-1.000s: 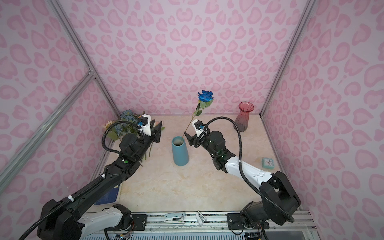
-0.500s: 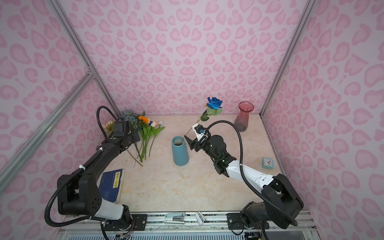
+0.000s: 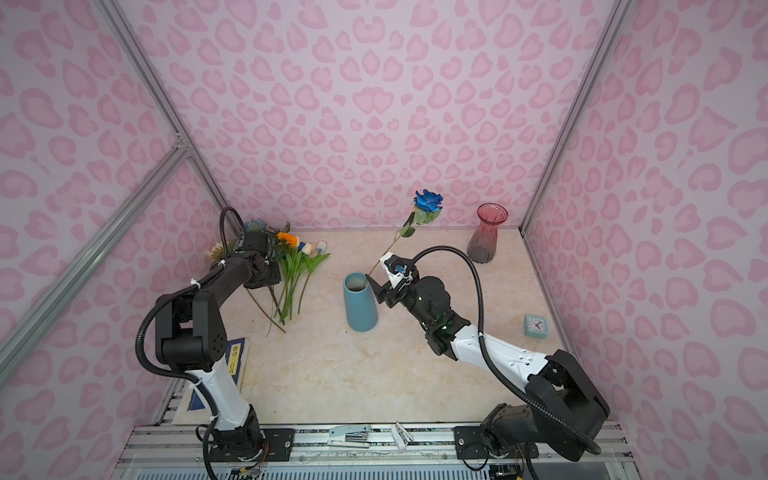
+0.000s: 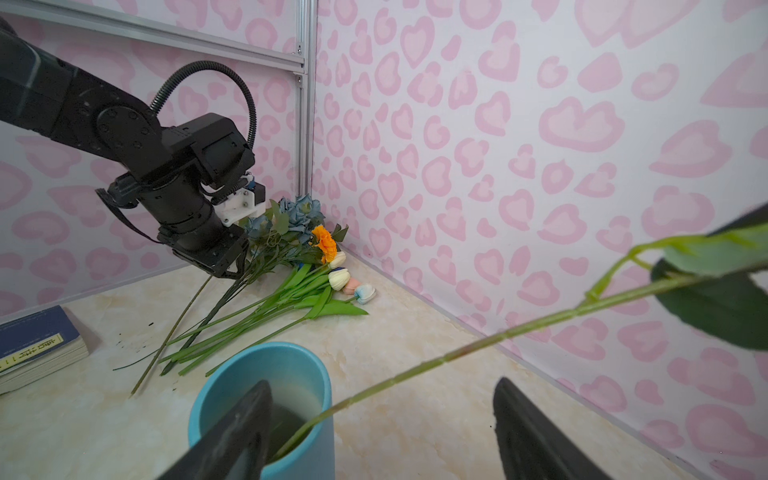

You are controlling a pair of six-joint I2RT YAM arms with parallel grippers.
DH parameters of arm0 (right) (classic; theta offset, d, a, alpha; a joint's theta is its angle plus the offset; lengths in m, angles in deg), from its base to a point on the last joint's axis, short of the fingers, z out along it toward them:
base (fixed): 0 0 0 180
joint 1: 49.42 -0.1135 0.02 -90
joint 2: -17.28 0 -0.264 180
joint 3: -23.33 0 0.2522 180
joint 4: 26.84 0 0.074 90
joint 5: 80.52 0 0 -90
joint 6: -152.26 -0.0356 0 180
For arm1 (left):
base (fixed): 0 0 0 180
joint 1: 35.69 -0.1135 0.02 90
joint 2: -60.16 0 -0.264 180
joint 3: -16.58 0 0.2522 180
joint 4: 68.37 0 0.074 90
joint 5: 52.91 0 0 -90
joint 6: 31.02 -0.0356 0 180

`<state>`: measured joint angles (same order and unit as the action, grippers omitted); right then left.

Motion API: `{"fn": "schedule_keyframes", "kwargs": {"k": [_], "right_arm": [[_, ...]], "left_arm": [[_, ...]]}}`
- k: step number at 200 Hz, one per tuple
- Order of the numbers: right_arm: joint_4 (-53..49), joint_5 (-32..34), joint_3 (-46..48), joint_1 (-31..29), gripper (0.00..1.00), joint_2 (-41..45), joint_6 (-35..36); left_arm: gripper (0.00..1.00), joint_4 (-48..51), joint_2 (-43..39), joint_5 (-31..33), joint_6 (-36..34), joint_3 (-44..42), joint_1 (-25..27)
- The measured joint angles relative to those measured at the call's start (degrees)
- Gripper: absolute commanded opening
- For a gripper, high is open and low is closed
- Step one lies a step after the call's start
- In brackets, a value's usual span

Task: Arrange the flowers into the vase
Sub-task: 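Hold the blue rose with the right gripper while the left gripper returns to the flowers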

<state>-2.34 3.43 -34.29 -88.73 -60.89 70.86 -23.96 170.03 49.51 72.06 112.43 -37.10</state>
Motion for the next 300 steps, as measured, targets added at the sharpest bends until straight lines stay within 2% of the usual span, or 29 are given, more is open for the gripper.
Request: {"fn": "schedule_keyframes", "kwargs": {"k": [11,21,77,80,98,112,127,150,203,300], "right_arm": [[0.0,0.0,0.0,-0.1,0.83,0.1,0.0],[0.0,0.1,0.0,-0.2,0.83,0.1,0.1],[-0.1,0.7,0.6,-0.3,0.83,1.0,1.1],[-0.1,0.7,0.6,-0.3,0.83,1.1,1.1],[0.0,1.3,0.7,-0.3,0.83,1.4,1.1],[0.0,1.4,0.9,-0.4,0.83,1.7,1.3],[0.0,1.5,1.3,-0.4,0.83,2.0,1.5],[0.0,1.5,1.3,-0.4,0.83,2.3,1.6],[-0.2,1.6,1.3,-0.7,0.83,2.3,1.7],[0.0,1.5,1.0,-0.9,0.83,1.4,2.1]], "left_arm": [[0.43,0.2,1.3,0.0,-1.0,0.7,0.0],[0.38,0.3,2.3,-0.1,-1.0,1.4,0.0],[0.37,1.0,7.0,-0.6,-2.5,5.0,-0.3],[0.33,1.2,7.2,-0.6,-2.5,5.2,-0.3],[0.28,1.4,8.6,-0.6,-2.8,6.3,-0.5],[0.19,1.6,9.5,-0.6,-2.8,6.6,-0.7],[0.18,2.0,10.2,-0.7,-2.9,7.0,-0.8],[0.1,2.2,10.1,-0.9,-2.8,7.1,-0.9],[0.04,2.9,4.9,-2.1,-2.6,6.3,-0.8],[0.03,4.3,-6.1,-0.5,-1.5,2.3,-0.7]]}}
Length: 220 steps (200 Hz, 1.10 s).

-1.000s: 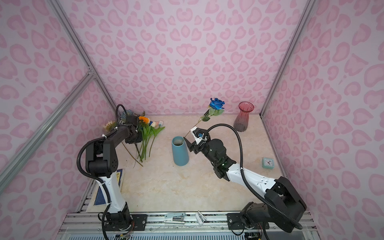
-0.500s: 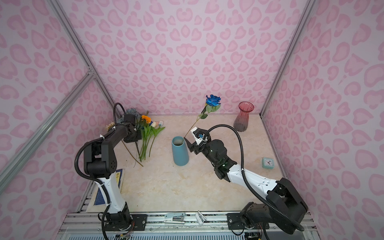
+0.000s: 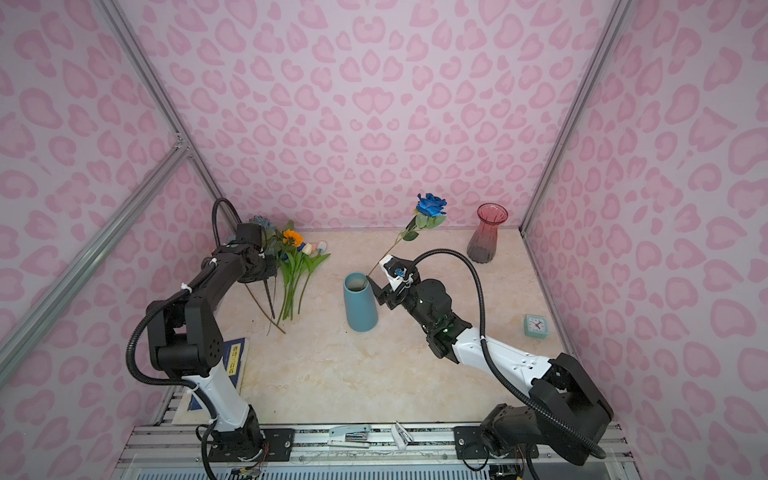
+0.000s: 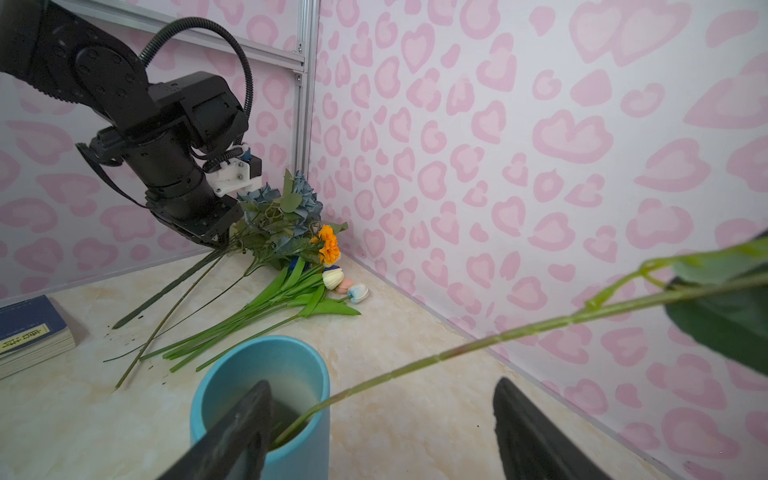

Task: Arrange the flowers into the vase
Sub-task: 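Hold the blue rose with the right gripper while the left gripper returns to the flowers, then grasp the pale blue rose bunch stems with the left gripper and lift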

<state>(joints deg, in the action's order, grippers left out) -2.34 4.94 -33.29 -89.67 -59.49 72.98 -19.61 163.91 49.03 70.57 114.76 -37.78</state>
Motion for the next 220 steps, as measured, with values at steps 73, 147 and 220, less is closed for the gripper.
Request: {"fn": "schedule_keyframes", "kwargs": {"k": [73,147,220], "right_arm": [[0.1,-0.1,-0.3,0.0,0.83,-0.9,0.0],[1.0,-0.2,-0.4,-0.1,0.83,-0.7,0.0],[1.0,0.4,0.1,-0.1,0.82,0.0,0.8]], "left_arm": [[0.03,-2.1,-7.4,2.4,1.0,-2.0,0.7],[0.03,-6.1,-0.2,9.7,-0.9,-5.1,0.9],[0.03,-12.0,-11.6,13.6,-2.7,-9.9,4.3]]}}
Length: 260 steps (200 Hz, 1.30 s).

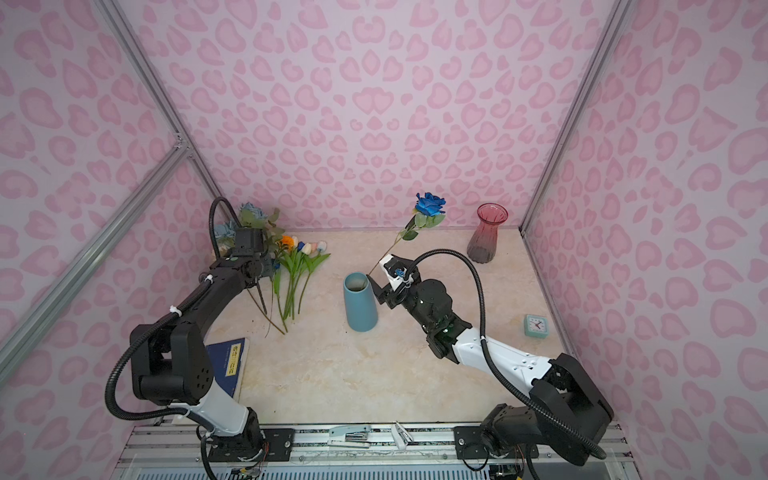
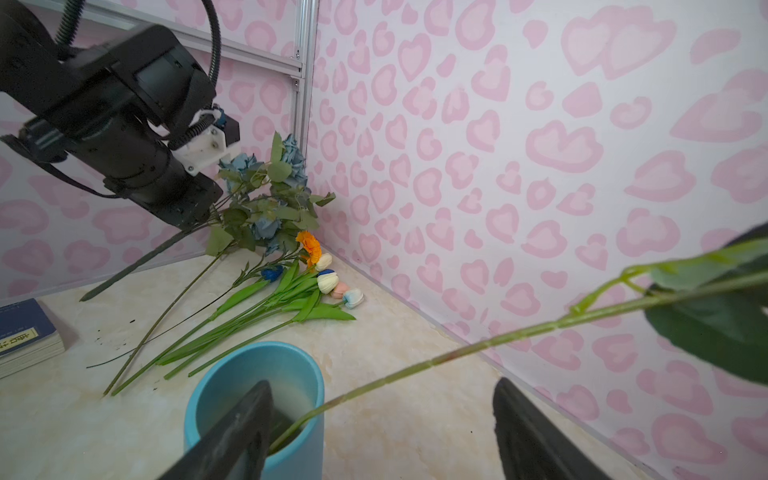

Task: Arrange the flowers into the vase
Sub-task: 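Grasp the pale blue rose bunch stems with the left gripper and lift, then carry the pale blue roses over the teal vase with the left gripper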

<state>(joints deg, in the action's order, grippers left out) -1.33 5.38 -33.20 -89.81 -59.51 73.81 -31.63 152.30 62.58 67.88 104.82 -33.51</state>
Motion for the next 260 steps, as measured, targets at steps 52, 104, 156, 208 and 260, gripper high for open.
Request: {"fn": "schedule_keyframes", "kwargs": {"k": [52,104,156,208,260], "right_arm": [[0.7,0.0,1.0,0.0,0.82,0.3,-0.1],[1.6,-0.1,2.1,0.0,0.82,1.4,-0.5],[1.7,-0.6,2.1,-0.5,0.82,1.6,-0.9],[1.8,-0.7,1.8,-0.7,0.82,1.6,-0.9],[1.7,-1.0,1.1,-0.7,0.82,0.9,-0.4]], "left_arm": [[0.03,-2.8,-13.4,-1.3,0.1,-2.0,4.0],[0.01,-13.7,-28.3,-13.0,-0.1,-10.9,7.3],[0.01,-30.5,-34.1,-27.5,-0.1,-18.1,11.4],[0.01,-47.4,-32.6,-35.1,1.2,-22.7,17.2],[0.01,-62.8,-26.5,-40.7,4.0,-26.2,19.5]]}}
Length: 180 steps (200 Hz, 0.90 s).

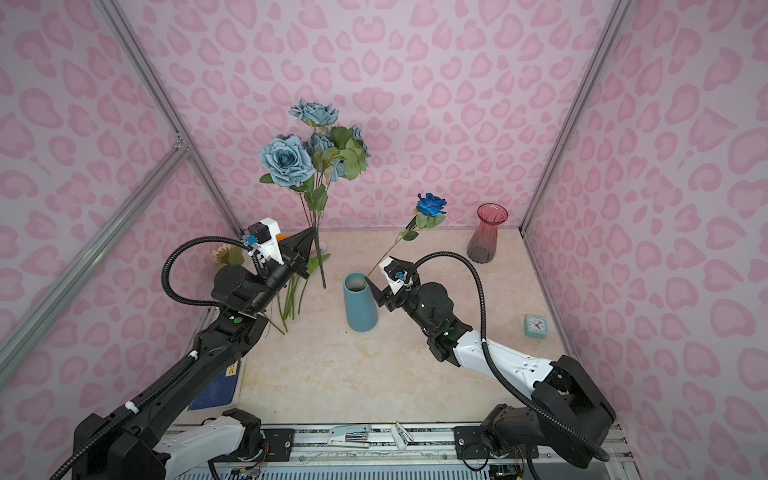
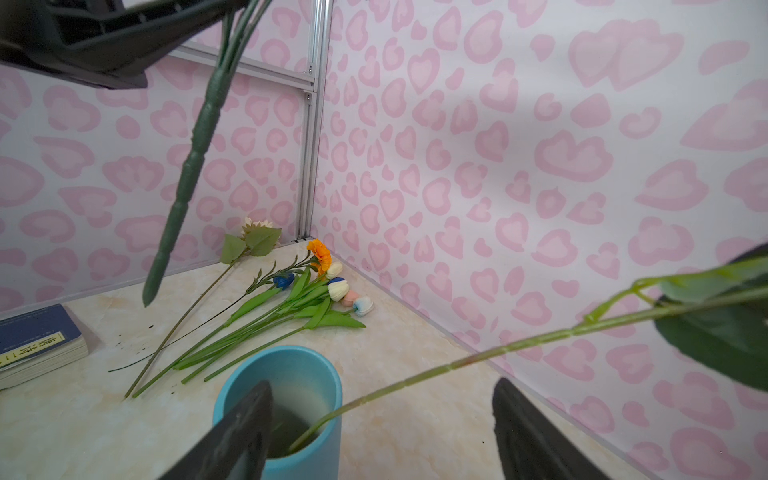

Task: Arrange the flowers into the vase
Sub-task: 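Carry the pale blue roses over the teal vase with the left gripper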

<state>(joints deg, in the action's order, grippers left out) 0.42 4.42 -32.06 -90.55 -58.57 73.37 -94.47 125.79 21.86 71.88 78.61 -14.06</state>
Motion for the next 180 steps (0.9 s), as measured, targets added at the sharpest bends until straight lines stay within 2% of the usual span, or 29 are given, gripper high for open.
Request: {"fn": "schedule_keyframes", "kwargs": {"k": [63,107,180], "right_arm": [[-0.2,-0.6,-0.7,0.0,0.82,-0.5,0.1],[-0.3,-0.6,-1.9,0.0,0.82,-1.2,0.7],[-0.6,-1.0,-2.1,-0.1,0.82,-1.7,1.5]], "left_arm": [[0.01,-11.1,6.1,-1.7,1.7,-2.8,2.7],[0.01,-15.7,9.6,-1.1,2.0,-2.5,6.5],[0.01,-21.6,13.5,0.8,0.0,-2.3,6.6]]}}
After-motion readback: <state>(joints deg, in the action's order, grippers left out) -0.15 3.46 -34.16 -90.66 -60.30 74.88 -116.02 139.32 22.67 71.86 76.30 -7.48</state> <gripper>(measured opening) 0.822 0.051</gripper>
